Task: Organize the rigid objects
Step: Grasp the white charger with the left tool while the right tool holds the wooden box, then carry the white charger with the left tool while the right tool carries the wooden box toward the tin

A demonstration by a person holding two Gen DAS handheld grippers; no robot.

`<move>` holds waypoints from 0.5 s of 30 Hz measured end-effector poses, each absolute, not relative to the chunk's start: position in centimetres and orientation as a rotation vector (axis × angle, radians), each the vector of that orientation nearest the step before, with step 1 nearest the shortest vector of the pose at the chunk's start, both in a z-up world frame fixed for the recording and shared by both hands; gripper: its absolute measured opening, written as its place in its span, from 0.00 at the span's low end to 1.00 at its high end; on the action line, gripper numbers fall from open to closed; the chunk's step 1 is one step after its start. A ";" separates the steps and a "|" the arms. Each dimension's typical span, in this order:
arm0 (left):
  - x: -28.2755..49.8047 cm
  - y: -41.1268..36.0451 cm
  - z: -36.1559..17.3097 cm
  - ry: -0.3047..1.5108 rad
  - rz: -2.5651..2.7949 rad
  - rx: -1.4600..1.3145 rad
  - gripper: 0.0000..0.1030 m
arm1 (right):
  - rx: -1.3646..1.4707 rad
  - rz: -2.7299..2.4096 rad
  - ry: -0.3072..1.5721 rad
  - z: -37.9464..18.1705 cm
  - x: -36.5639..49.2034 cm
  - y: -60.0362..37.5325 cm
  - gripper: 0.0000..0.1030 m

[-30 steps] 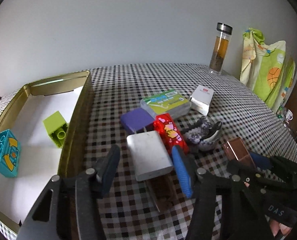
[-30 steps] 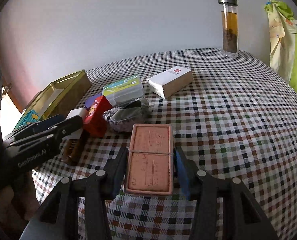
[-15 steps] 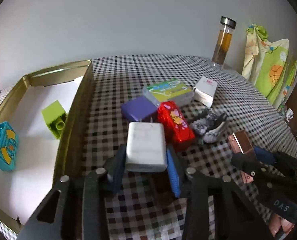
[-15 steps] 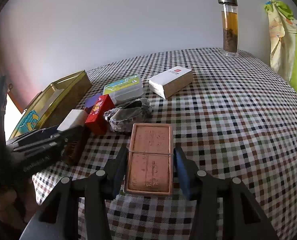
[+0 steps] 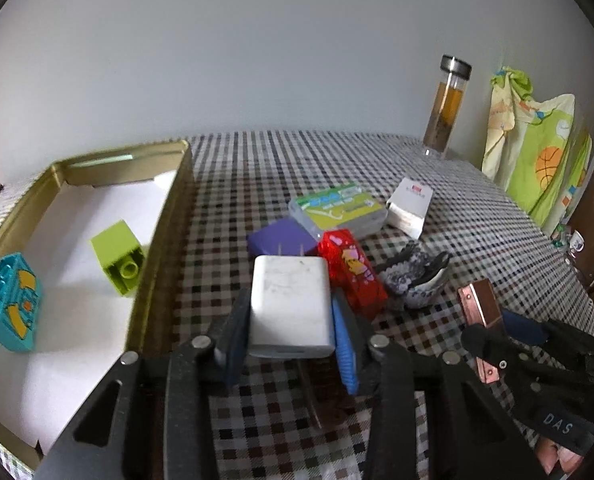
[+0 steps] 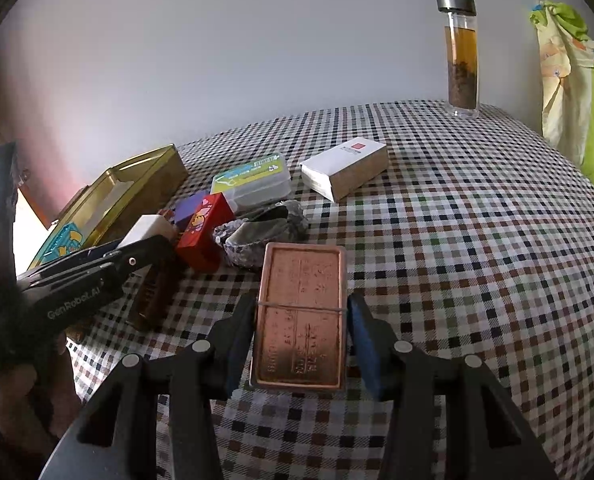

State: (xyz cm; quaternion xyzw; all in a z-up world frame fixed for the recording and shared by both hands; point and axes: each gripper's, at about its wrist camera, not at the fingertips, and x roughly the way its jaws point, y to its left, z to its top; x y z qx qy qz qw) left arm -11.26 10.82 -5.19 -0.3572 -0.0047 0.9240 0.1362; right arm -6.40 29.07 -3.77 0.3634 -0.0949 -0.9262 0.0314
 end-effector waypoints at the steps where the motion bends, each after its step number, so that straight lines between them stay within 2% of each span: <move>1: -11.0 10.6 -5.0 -0.010 2.685 -1.017 0.36 | 1.100 -2.851 -0.291 -3.6 -6.3 29.0 0.48; 15: -9.0 10.7 -3.4 0.056 2.783 -0.813 0.36 | 0.921 -2.880 -0.270 -2.6 -4.8 28.7 0.48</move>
